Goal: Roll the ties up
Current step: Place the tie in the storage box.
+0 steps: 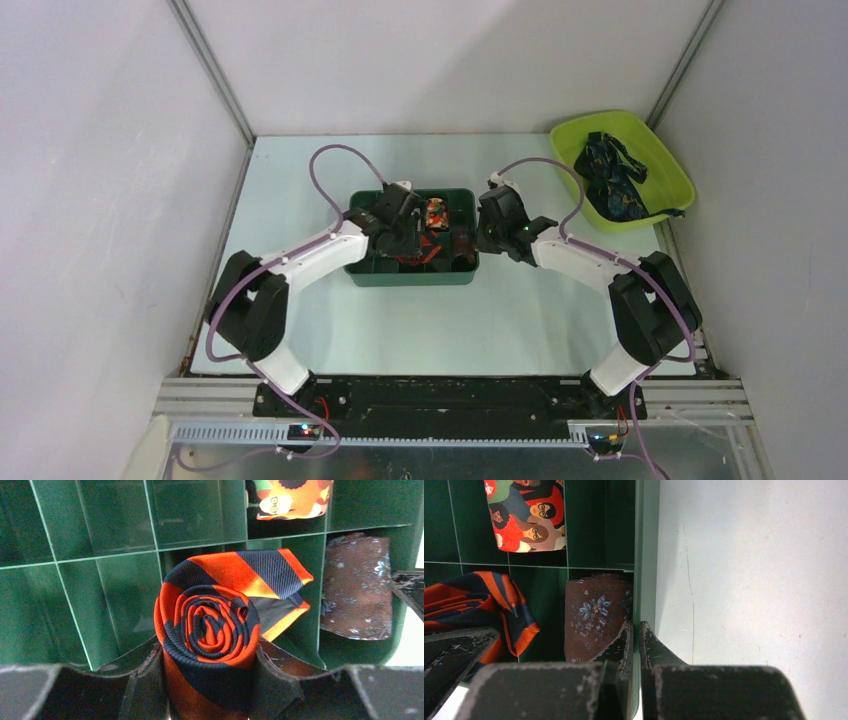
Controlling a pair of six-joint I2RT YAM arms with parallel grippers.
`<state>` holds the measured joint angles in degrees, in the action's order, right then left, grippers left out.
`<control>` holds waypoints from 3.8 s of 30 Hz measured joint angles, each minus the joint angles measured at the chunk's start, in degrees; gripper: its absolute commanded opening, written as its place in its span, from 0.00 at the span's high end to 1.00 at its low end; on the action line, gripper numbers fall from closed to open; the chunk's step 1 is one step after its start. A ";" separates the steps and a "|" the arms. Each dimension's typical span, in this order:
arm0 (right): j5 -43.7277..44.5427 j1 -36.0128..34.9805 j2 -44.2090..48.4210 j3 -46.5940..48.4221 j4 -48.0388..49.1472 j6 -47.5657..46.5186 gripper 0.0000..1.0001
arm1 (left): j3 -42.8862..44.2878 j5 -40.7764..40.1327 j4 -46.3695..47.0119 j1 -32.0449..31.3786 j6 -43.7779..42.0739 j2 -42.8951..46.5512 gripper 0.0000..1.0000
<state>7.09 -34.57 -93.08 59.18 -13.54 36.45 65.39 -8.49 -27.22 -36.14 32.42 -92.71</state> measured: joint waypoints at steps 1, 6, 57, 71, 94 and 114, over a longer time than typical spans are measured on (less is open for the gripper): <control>-0.11 0.04 0.00 0.00 0.00 0.00 1.00 | 0.04 -0.07 -0.31 0.00 -0.02 -0.33 1.00; -0.66 0.20 -0.02 -0.13 0.44 -0.02 1.00 | 1.07 -0.07 -1.40 0.00 -0.37 -2.51 1.00; -2.40 0.13 -0.37 -0.42 2.36 -1.33 1.00 | 10.14 -6.75 -10.40 -1.22 -2.89 -10.43 0.28; -2.49 0.13 -0.42 -0.42 2.43 -1.33 1.00 | 11.23 -7.78 -11.30 -1.22 -3.02 -8.48 0.30; -2.75 0.13 -0.70 -0.42 3.26 -1.36 1.00 | 11.98 -8.76 -13.20 -1.20 -2.97 -4.07 0.19; -2.21 -0.55 3.30 -1.68 1.64 -2.64 0.55 | 11.43 -7.30 -13.11 -1.20 -2.91 -0.50 0.55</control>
<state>4.89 -35.11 -89.78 57.49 -11.90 33.80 76.82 -15.79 -40.34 -37.34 29.52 -93.21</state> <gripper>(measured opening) 0.444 0.465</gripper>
